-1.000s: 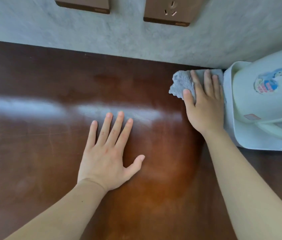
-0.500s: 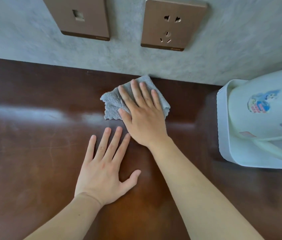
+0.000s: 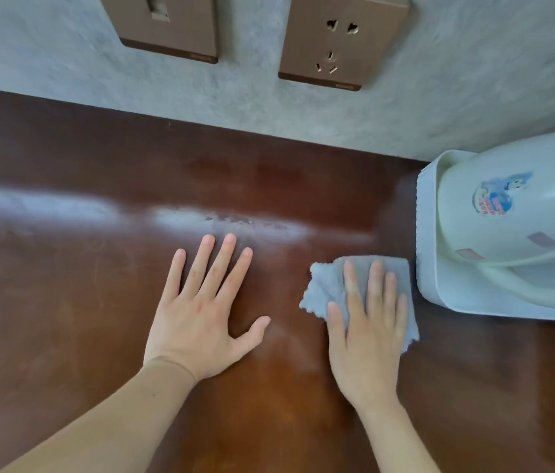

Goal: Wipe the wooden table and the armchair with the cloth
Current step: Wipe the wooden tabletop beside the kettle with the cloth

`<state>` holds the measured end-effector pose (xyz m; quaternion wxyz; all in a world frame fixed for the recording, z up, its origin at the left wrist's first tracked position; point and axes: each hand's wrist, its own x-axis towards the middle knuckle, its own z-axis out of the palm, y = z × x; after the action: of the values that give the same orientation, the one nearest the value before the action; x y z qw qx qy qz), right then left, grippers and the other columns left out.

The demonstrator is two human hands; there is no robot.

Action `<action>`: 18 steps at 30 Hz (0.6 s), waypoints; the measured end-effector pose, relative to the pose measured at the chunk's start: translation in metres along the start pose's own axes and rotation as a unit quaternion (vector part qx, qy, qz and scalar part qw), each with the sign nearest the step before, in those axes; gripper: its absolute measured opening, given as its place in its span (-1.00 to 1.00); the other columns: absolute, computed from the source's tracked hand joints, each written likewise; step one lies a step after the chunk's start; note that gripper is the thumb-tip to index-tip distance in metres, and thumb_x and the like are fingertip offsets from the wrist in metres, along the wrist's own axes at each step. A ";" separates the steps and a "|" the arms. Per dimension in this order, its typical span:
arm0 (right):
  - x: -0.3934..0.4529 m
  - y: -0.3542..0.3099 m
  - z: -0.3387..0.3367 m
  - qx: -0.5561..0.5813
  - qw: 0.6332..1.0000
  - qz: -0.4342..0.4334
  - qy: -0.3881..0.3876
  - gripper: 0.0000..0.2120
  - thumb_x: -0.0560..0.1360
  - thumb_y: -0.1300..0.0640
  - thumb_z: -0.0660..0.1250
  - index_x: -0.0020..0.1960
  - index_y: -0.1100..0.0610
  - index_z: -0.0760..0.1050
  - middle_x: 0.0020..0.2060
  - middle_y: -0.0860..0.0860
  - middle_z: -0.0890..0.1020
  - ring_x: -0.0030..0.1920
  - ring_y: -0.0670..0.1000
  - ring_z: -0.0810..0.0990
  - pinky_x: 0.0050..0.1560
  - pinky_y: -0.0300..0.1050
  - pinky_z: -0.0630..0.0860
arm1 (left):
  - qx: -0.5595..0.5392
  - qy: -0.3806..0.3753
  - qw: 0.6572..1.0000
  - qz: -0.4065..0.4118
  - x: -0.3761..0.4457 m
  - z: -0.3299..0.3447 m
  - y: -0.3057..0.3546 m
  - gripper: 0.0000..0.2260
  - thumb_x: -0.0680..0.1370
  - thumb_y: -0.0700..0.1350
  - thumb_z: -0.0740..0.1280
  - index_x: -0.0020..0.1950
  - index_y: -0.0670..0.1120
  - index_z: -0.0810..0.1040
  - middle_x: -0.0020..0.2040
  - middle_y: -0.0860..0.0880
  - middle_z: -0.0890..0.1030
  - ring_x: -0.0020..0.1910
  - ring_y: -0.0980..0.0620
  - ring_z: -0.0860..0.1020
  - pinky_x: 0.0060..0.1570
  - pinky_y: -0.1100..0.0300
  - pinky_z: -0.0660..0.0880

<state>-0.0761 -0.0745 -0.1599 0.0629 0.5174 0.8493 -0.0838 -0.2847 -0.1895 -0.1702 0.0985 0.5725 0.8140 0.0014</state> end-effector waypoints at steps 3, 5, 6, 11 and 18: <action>-0.064 -0.007 0.012 -0.022 0.999 -0.026 -0.034 -0.46 0.66 -0.15 -0.13 0.61 -0.06 -0.03 0.61 0.10 0.00 0.59 0.17 -0.03 0.51 0.26 0.05 | -0.002 -0.001 1.000 -0.002 0.000 -0.001 0.001 -0.19 0.51 0.40 0.12 0.66 -0.01 0.13 0.67 -0.06 0.05 0.65 -0.12 -0.02 0.57 -0.26 0.03; -0.057 -0.010 0.013 -0.020 0.999 -0.030 -0.040 -0.46 0.66 -0.17 -0.15 0.61 -0.07 -0.03 0.61 0.10 0.01 0.59 0.17 -0.03 0.51 0.25 0.03 | -0.003 0.000 1.000 -0.002 0.001 -0.001 0.001 -0.18 0.51 0.40 0.13 0.66 -0.01 0.12 0.68 -0.06 0.05 0.65 -0.12 -0.02 0.57 -0.26 0.03; -0.043 -0.012 0.010 -0.021 0.998 -0.037 -0.035 -0.46 0.66 -0.17 -0.14 0.61 -0.08 -0.04 0.61 0.09 0.02 0.59 0.16 -0.03 0.53 0.23 0.01 | -0.003 0.001 1.000 -0.002 0.001 -0.001 0.001 -0.18 0.51 0.40 0.12 0.66 -0.01 0.12 0.68 -0.06 0.05 0.65 -0.12 -0.02 0.57 -0.26 0.04; 0.083 -0.022 -0.007 -0.015 0.995 -0.093 0.021 -0.45 0.64 -0.15 -0.04 0.60 -0.14 -0.04 0.60 0.09 0.06 0.59 0.17 -0.01 0.55 0.17 -0.05 | -0.003 0.015 1.000 -0.002 0.000 0.001 0.001 -0.19 0.51 0.40 0.13 0.65 -0.02 0.13 0.67 -0.07 0.09 0.65 -0.13 0.01 0.56 -0.27 0.05; 0.150 -0.026 -0.018 0.013 0.994 -0.101 0.042 -0.46 0.63 -0.17 -0.06 0.59 -0.12 0.03 0.60 0.07 0.06 0.59 0.14 -0.01 0.55 0.17 -0.06 | -0.003 0.034 0.999 -0.007 -0.002 0.003 0.001 -0.20 0.51 0.40 0.12 0.64 -0.01 0.16 0.66 -0.08 0.12 0.65 -0.13 0.05 0.57 -0.24 0.03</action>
<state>-0.1678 0.0476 -0.1688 0.0113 0.4326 0.8981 -0.0790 -0.2826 -0.1908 -0.1724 0.0719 0.5661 0.8209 0.0224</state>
